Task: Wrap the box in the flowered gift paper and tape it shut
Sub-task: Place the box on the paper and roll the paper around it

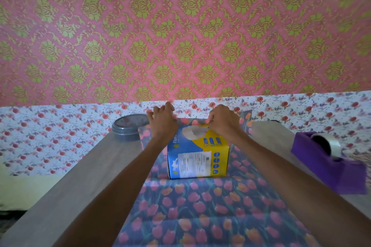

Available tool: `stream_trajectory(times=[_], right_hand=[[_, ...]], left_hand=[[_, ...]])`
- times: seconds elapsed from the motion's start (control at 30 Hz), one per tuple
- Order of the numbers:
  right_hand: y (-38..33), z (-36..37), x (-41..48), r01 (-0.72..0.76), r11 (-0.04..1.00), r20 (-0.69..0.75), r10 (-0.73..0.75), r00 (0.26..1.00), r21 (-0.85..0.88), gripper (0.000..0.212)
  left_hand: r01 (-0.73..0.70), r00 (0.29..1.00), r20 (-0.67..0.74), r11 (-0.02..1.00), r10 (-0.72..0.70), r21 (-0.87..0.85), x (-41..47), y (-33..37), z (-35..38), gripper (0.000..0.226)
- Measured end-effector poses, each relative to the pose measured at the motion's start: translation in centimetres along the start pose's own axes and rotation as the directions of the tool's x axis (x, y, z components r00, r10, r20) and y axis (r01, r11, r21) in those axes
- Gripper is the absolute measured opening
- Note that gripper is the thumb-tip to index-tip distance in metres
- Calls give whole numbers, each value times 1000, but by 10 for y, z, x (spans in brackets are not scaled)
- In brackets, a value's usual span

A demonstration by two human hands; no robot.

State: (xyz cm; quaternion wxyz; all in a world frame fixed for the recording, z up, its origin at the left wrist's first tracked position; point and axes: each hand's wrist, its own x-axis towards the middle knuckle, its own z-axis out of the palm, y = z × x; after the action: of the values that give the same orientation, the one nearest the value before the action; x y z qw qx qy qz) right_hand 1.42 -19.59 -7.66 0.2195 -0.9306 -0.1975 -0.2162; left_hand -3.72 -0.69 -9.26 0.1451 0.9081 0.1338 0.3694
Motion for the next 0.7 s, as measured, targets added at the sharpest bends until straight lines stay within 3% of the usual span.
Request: stream_trajectory(times=[0.1,0.2,0.37,0.53,0.6,0.7], right_hand=[[0,7,-10,16,998,39,-18,999,53,19],[2,13,-14,20,998,34,-22,999,55,15],[2,16,-18,23,996,-13,-22,1000,81,20],[4,17,-19,23,997,-12,-22,1000,78,17],[6,16,-18,16,997,-19,-15,1000,72,16],[10,16,-12,28,998,-20,-27,999,62,14]], left_hand=[[-33,999,-39,999,32,-22,-15,9,6,31],[-34,999,-14,999,34,-10,-32,15,8,26],[302,950,163,913,-266,-274,-46,17,6,43],[418,902,35,848,-431,-326,-44,32,4,50],[374,921,-6,890,-388,-261,-44,34,10,57],[204,979,31,973,-202,-107,-40,31,18,66]])
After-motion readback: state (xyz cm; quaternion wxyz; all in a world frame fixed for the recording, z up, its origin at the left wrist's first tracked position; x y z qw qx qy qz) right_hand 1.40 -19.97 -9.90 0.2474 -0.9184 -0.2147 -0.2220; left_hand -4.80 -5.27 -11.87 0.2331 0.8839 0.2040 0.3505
